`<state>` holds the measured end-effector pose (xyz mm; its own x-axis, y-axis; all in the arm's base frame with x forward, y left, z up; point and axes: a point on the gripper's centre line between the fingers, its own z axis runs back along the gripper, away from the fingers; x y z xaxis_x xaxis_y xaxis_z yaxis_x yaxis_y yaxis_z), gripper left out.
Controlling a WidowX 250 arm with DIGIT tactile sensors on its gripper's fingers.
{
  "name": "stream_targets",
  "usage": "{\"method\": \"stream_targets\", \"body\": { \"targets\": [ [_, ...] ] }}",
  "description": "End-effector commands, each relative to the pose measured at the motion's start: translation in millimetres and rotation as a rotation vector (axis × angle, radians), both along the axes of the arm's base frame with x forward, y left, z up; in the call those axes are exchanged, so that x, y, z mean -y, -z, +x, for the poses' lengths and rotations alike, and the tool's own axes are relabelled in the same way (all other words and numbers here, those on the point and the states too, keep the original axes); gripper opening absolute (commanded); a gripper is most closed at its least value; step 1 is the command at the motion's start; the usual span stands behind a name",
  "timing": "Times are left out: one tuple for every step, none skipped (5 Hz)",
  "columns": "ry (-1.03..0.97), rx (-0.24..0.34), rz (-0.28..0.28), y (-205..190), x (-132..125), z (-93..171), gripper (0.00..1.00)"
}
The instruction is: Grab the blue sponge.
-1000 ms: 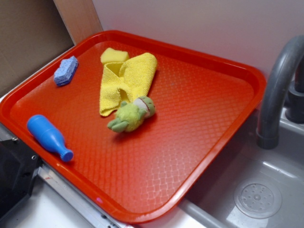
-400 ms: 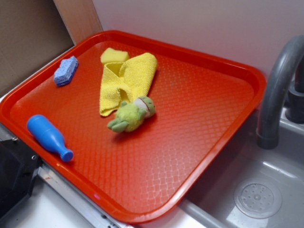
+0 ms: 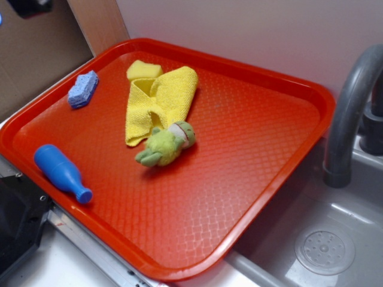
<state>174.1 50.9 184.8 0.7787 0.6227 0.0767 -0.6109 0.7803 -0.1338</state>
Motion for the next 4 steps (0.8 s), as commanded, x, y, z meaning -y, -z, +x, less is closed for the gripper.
{"method": "stream_targets", "body": {
  "targets": [
    [-0.176,0.013,0.049,52,-74,40,1.0],
    [-0.177,0.006,0.099,74,-85,47,1.0],
    [-0.19,-0.009,0.134,92,-94,46,1.0],
    [-0.189,-0.038,0.147,109,-100,44,1.0]
  ]
}}
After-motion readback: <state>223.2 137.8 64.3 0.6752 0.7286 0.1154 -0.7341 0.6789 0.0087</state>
